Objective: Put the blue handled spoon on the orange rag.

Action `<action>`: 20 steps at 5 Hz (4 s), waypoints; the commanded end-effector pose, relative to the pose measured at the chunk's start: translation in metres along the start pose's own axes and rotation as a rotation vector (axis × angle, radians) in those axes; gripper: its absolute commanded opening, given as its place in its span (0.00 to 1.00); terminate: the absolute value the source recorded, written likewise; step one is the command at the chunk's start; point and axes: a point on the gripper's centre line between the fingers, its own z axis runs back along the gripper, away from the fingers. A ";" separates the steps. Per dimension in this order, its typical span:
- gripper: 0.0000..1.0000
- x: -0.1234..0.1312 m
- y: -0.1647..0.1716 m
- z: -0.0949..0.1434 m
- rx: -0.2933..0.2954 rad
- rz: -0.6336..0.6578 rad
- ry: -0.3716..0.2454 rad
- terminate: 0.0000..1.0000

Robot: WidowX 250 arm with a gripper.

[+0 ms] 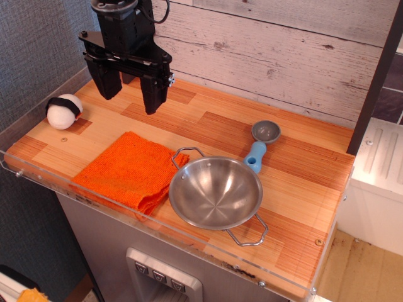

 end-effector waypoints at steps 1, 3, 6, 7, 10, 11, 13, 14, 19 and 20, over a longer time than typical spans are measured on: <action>1.00 0.000 0.000 0.000 0.000 0.000 0.000 0.00; 1.00 -0.005 0.025 -0.001 0.024 0.045 -0.032 0.00; 1.00 0.049 -0.039 0.000 -0.012 0.040 -0.143 0.00; 1.00 0.064 -0.067 -0.014 -0.026 0.025 -0.158 0.00; 1.00 0.063 -0.119 -0.064 -0.093 -0.001 -0.051 0.00; 1.00 0.061 -0.131 -0.065 -0.098 -0.012 -0.050 0.00; 0.00 0.051 -0.133 -0.087 -0.035 -0.027 0.001 0.00; 0.00 0.050 -0.133 -0.087 -0.021 -0.028 0.003 0.00; 0.00 -0.004 -0.053 0.011 0.004 0.019 -0.358 0.00; 0.00 -0.015 -0.018 0.000 -0.080 -0.154 -0.289 0.00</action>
